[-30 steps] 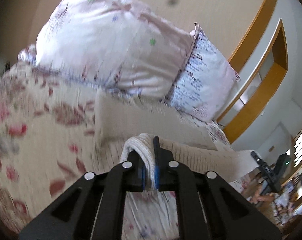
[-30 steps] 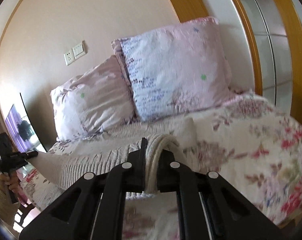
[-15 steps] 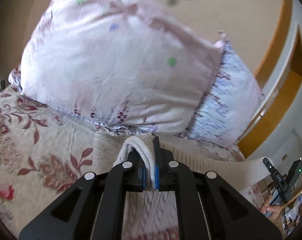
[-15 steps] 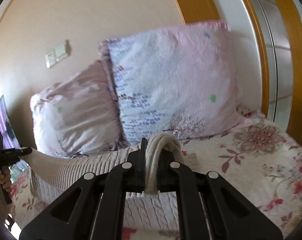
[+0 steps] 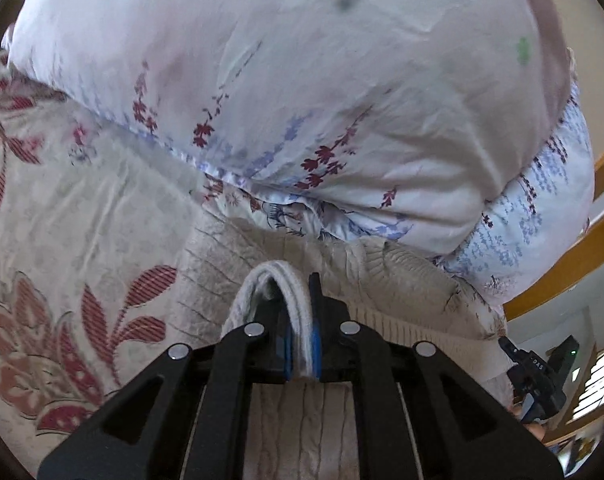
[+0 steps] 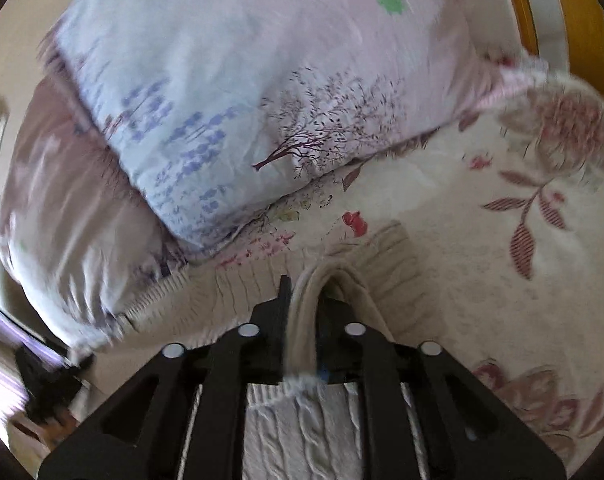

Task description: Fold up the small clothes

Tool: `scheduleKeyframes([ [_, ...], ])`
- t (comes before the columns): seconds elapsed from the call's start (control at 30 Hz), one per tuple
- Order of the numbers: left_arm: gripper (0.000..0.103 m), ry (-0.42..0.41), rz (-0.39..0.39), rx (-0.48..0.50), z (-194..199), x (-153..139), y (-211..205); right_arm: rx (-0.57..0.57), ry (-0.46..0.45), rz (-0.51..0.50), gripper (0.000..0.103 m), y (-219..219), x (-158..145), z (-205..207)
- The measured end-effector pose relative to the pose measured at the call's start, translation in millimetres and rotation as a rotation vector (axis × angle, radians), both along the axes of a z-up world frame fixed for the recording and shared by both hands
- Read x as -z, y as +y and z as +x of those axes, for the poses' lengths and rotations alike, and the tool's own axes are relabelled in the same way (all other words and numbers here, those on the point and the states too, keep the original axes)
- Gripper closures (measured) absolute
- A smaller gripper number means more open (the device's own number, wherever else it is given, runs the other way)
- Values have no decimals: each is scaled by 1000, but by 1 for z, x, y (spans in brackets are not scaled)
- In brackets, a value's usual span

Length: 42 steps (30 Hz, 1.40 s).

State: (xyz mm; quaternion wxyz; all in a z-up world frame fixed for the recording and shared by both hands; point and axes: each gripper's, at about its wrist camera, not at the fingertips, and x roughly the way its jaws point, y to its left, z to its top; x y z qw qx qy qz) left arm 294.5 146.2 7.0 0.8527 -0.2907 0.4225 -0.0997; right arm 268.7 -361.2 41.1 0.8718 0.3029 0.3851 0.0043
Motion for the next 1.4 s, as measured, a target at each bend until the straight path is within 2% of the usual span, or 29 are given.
scheduleKeyframes([
  [0.07,83,4,-44,-5,4,-1,2,7,-14,40,70,-3,-5,8],
  [0.17,67,-29,-79,-24,1,-12,8,26,-82,14,56,-3,-23,3],
  [0.2,62,-50,-70,-32,-2,-17,10,26,-92,11,56,-4,-27,0],
  [0.23,61,-73,-55,-40,-8,-25,14,24,-104,8,56,-5,-31,-8],
  [0.47,61,-136,34,7,-55,-48,29,-8,-90,-128,56,-12,-43,-60],
  [0.63,61,-128,109,60,-92,-44,27,-85,-34,-212,57,-7,-32,-82],
  [0.77,61,-100,150,74,-105,-33,22,-107,6,-303,60,0,-23,-90],
  [0.87,64,-76,161,72,-111,-23,22,-113,37,-341,62,3,-15,-89],
  [0.93,68,-53,163,77,-112,-15,20,-136,63,-347,69,6,-7,-88],
  [1.0,74,-40,165,87,-113,-10,18,-143,68,-375,71,10,-4,-89],
  [1.13,86,-39,183,82,-116,-6,16,-139,50,-393,89,10,-6,-93],
  [1.17,94,-38,178,83,-116,-5,17,-139,42,-391,92,9,-8,-94],
  [1.2,94,-38,172,83,-116,-5,17,-138,34,-391,95,10,-10,-96],
  [1.4,96,-57,160,92,-122,-10,20,-118,-29,-397,95,14,-29,-108],
])
